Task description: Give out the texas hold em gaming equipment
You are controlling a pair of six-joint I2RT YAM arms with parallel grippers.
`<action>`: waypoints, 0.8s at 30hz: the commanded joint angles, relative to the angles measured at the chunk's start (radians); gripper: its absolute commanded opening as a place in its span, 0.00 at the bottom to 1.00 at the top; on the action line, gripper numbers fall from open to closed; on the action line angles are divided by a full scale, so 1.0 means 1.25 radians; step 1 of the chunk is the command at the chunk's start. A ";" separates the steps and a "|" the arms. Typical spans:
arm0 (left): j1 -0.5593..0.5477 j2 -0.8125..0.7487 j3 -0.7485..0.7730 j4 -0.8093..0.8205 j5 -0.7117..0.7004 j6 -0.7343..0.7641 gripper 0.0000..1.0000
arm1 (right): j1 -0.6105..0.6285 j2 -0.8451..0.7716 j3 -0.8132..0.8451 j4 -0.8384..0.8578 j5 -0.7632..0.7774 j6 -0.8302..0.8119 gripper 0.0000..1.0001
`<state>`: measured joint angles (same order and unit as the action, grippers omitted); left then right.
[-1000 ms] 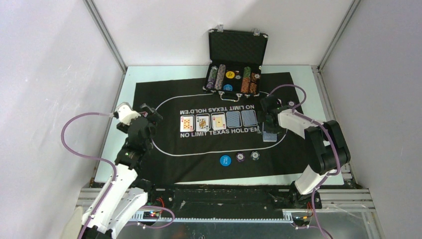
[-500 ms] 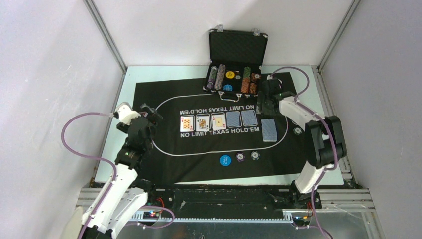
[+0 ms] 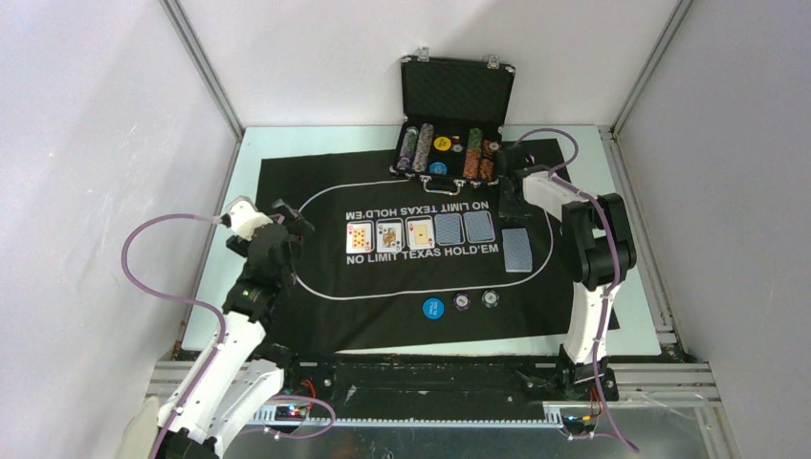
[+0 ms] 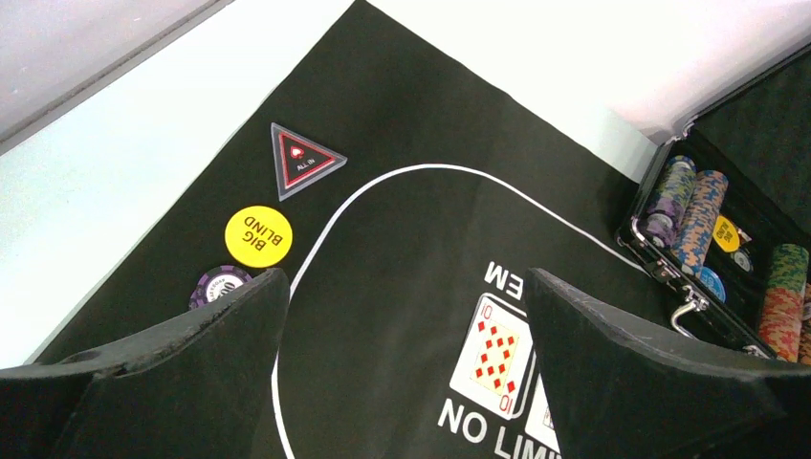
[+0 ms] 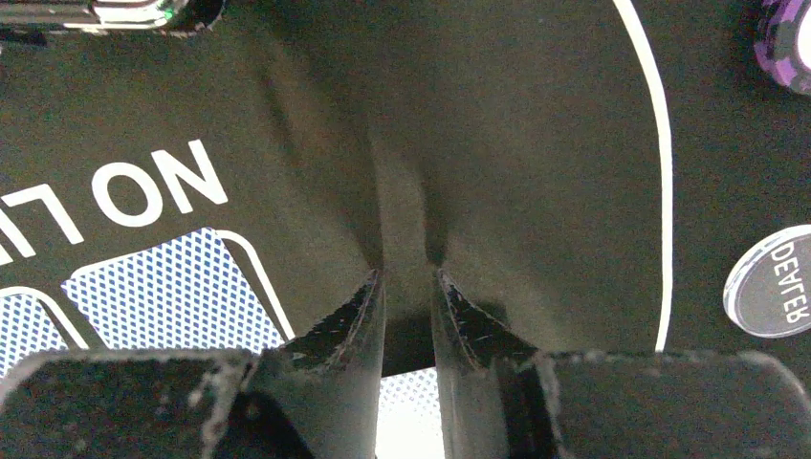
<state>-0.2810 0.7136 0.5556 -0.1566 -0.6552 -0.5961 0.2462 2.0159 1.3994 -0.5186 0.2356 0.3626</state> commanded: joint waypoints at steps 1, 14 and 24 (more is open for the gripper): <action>0.006 -0.004 0.032 0.002 -0.027 -0.016 1.00 | 0.000 -0.007 0.008 -0.031 0.005 0.017 0.26; 0.006 0.001 0.035 -0.003 -0.027 -0.020 1.00 | 0.006 -0.067 -0.075 -0.046 0.005 0.030 0.24; 0.006 -0.002 0.039 -0.017 -0.027 -0.025 1.00 | 0.012 -0.094 -0.088 -0.050 0.014 0.035 0.22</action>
<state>-0.2810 0.7136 0.5598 -0.1822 -0.6556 -0.6041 0.2527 1.9469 1.2964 -0.5587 0.2337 0.3931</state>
